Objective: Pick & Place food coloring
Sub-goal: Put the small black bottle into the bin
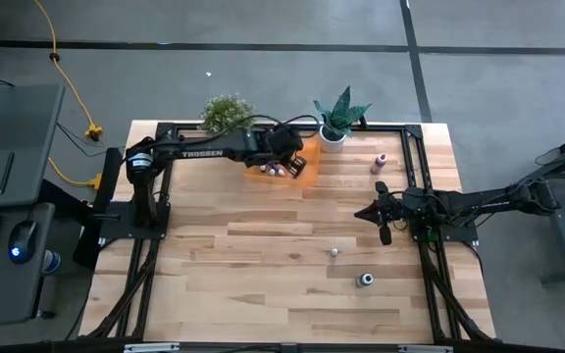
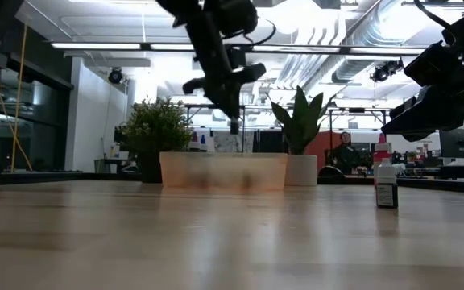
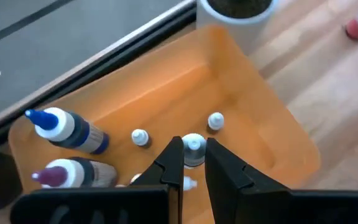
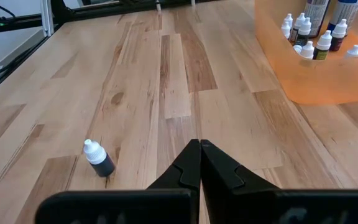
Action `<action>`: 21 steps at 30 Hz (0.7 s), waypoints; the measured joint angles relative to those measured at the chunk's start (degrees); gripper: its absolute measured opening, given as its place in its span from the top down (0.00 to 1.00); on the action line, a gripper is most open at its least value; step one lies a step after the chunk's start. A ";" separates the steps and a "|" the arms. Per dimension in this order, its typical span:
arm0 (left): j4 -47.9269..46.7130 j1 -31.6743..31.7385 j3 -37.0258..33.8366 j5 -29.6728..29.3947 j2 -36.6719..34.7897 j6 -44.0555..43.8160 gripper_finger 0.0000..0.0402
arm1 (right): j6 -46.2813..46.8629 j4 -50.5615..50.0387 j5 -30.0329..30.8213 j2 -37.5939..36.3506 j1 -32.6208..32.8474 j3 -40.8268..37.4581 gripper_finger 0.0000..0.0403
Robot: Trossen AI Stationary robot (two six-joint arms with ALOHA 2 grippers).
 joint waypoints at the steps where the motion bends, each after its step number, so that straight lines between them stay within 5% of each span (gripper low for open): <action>1: 2.01 0.00 -1.68 -0.92 -0.18 -1.13 0.91 | 0.00 0.02 0.00 0.00 0.02 0.00 1.00; 21: 15.68 -4.17 -15.81 -11.30 -0.08 -7.50 0.91 | 0.00 0.02 0.00 0.00 0.00 0.02 1.00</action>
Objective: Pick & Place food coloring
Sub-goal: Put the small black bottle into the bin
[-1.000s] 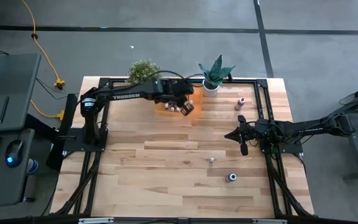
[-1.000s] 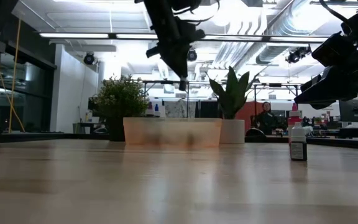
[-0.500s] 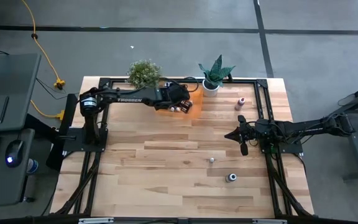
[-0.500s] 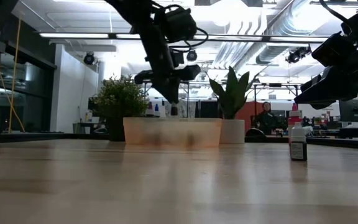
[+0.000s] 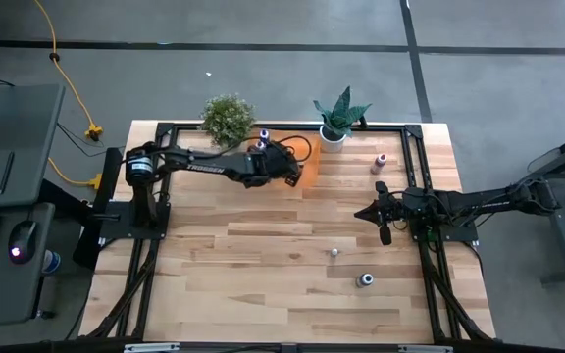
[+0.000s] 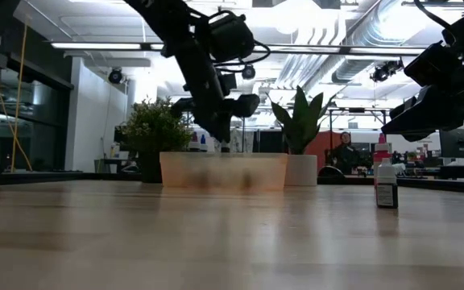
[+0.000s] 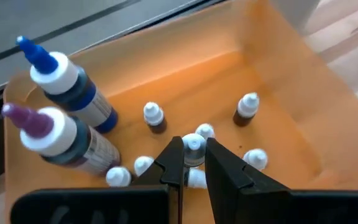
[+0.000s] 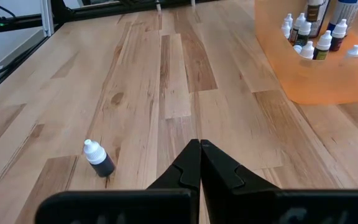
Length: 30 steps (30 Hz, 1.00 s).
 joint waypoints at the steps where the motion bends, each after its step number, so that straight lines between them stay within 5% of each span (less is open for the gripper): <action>1: 0.18 -0.09 -0.47 -0.21 0.00 -0.07 0.91 | 0.00 -0.02 0.02 0.00 0.02 -0.02 1.00; 30: 8.07 -0.72 -1.89 4.60 5.08 7.81 0.91 | 0.00 0.00 0.02 0.00 0.00 -0.01 1.00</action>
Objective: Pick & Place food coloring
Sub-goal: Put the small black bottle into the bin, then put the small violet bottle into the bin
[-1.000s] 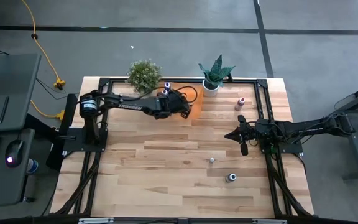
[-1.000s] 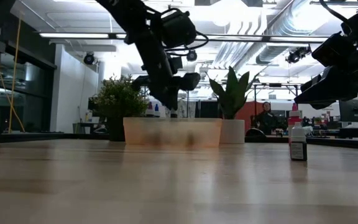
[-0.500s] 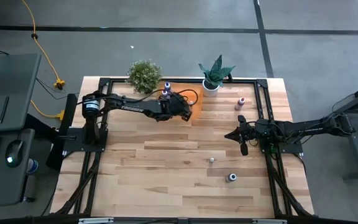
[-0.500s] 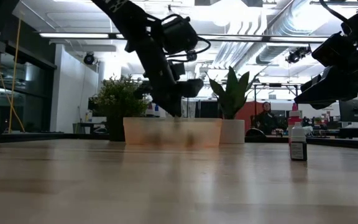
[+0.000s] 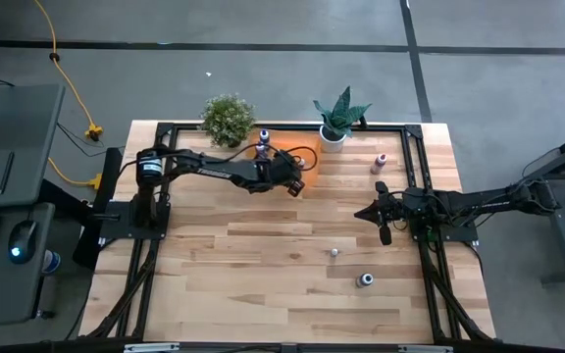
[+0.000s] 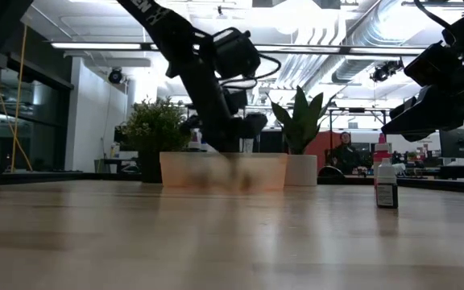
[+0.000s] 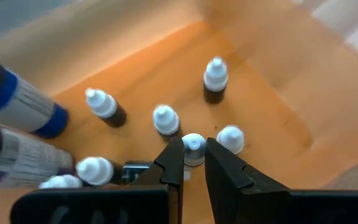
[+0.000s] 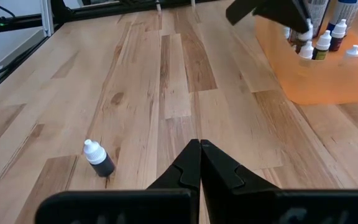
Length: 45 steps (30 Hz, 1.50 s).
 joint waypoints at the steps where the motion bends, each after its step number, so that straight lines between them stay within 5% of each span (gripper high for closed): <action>1: -0.07 0.00 -0.04 0.13 0.23 -0.03 0.91 | 0.00 -0.02 -0.02 0.00 0.01 -0.01 1.00; 10: 0.09 0.02 -0.13 0.88 0.21 -0.02 0.91 | 0.00 -0.02 0.00 0.00 -0.01 -0.01 1.00; 24: 1.73 0.02 -0.12 0.87 0.21 1.48 0.73 | 0.00 -0.02 -0.02 0.00 0.00 -0.01 1.00; 38: -4.35 -0.02 6.84 -1.35 -0.66 7.07 0.72 | 0.00 0.00 -0.02 0.00 -0.01 -0.01 1.00; 45: -8.35 -0.51 8.00 -3.23 -7.32 9.42 0.72 | 0.00 -0.01 -0.01 0.00 -0.01 0.01 1.00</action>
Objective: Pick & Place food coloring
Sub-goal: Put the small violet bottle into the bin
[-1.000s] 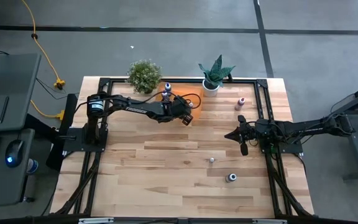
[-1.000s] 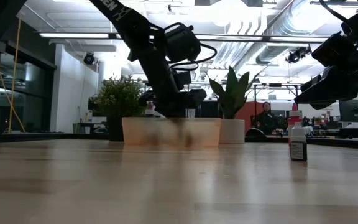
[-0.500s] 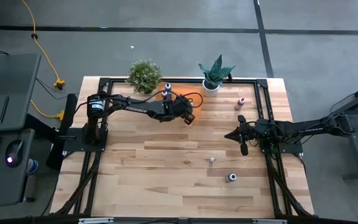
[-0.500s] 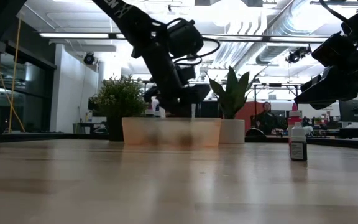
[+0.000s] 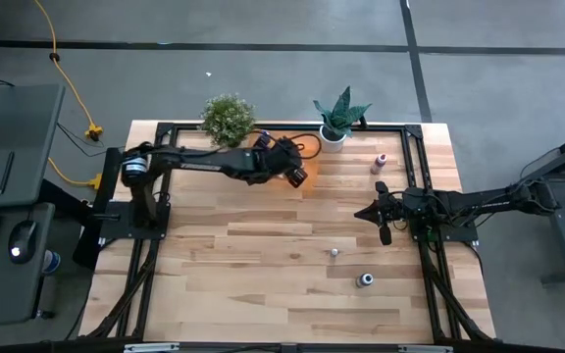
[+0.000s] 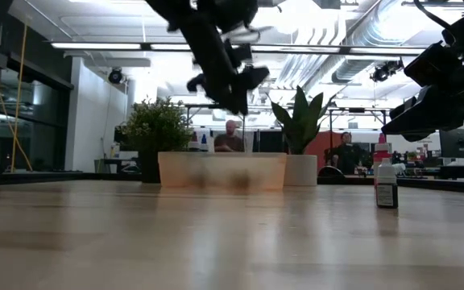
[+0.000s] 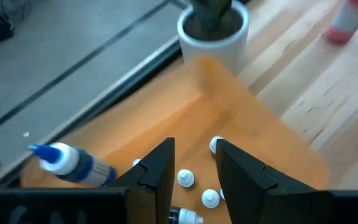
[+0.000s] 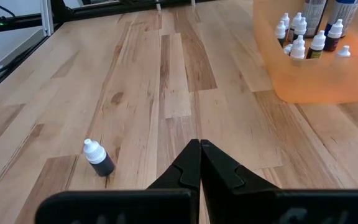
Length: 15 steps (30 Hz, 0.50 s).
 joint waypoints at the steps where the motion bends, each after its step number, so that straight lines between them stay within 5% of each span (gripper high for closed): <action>1: -0.56 -0.42 0.00 -0.09 -1.13 0.03 0.72 | 0.00 0.03 0.01 0.00 0.02 0.00 1.00; 7: -4.24 -3.18 -0.04 0.18 -7.46 5.54 0.72 | 0.00 0.01 -0.01 0.00 0.02 -0.01 1.00; 15: -4.82 -8.68 -0.04 14.17 -11.72 18.80 0.72 | 0.00 0.01 -0.01 0.00 0.02 -0.02 1.00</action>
